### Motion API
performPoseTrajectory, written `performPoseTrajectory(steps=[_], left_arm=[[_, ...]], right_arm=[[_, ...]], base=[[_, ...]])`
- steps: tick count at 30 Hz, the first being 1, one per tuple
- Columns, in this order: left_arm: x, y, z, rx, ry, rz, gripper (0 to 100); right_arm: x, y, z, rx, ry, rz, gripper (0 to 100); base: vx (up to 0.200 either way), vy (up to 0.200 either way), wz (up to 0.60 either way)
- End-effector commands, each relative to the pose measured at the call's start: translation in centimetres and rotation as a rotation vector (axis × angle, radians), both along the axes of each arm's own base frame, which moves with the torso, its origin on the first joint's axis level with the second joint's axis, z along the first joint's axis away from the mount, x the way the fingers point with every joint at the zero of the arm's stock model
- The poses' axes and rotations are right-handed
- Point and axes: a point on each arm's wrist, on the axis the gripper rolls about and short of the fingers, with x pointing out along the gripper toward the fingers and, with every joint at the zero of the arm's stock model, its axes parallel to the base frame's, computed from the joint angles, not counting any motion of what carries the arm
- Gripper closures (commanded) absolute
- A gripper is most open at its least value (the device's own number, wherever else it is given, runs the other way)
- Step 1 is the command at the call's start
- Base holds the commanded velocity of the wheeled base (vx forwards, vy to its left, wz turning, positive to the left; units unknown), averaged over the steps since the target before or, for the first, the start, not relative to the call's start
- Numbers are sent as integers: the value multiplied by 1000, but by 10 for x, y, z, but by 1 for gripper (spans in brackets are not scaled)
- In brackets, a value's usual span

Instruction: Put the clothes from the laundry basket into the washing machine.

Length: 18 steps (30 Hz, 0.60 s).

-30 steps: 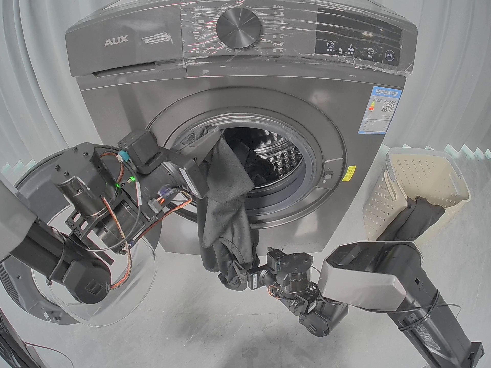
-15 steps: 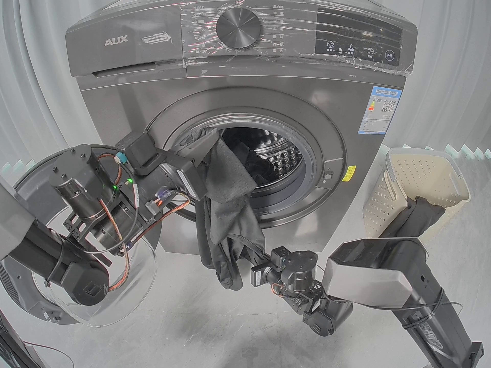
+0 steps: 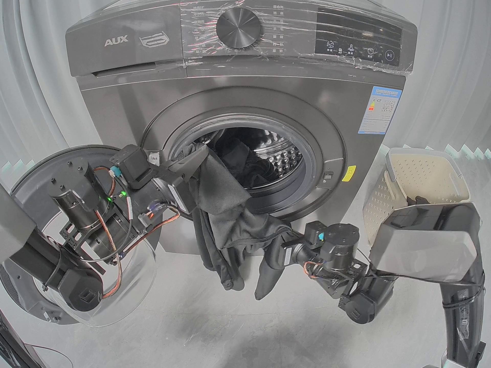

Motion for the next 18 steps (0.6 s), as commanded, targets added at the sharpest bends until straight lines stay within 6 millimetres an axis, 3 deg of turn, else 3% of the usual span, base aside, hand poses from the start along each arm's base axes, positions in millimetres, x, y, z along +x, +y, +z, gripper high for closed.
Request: performPoseTrajectory(steps=[1,2,9,16,18], left_arm=[[-3,7,-7,12,22,13,100],[-6,11,-17,24,47,19,100],[-19,18,-37,66,127,24,100],[-33,32,-66,130,258,45,100],[-33,36,-85,172,336,59,100]], right_arm=[[-7,-19,36,32,-48,-25,100],[-12,-27,46,32,-58,-31,100],[-20,-32,79,82,-124,-27,100],[-42,-40,114,138,-186,-13,100],[-49,-43,121,151,-195,-9,100]], base=[[0,0,0],[0,0,0],[0,0,0],[0,0,0],[0,0,0]])
